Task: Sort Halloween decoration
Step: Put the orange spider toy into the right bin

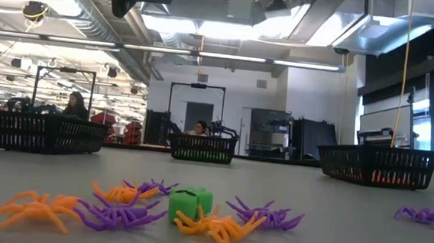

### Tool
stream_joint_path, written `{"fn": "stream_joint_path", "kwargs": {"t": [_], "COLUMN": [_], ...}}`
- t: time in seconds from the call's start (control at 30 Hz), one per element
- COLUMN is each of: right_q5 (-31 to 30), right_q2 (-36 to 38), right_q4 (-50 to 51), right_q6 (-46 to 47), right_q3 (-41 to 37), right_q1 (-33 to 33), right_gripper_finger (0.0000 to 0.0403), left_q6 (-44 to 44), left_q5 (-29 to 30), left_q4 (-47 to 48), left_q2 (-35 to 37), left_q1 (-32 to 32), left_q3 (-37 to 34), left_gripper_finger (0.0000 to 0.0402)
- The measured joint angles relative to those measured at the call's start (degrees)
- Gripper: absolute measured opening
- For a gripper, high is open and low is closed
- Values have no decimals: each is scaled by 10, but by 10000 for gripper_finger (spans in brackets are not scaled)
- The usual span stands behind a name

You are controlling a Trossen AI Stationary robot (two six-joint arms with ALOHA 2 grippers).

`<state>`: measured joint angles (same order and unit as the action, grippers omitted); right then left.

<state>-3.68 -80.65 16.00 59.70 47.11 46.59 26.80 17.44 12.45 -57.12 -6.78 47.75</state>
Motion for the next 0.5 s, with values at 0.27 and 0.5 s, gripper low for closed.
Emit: {"fn": "stream_joint_path", "kwargs": {"t": [0.27, 0.5], "right_q5": [5, -39], "right_q2": [-121, -188], "right_q4": [-12, 33], "right_q6": [13, 2], "right_q3": [36, 66], "right_q1": [34, 32], "right_gripper_finger": [143, 143], "left_q6": [0, 11], "left_q5": [1, 1], "left_q4": [1, 4], "left_q2": [0, 0], "left_q1": [3, 3], "left_q3": [0, 0], "left_gripper_finger": [134, 134]}}
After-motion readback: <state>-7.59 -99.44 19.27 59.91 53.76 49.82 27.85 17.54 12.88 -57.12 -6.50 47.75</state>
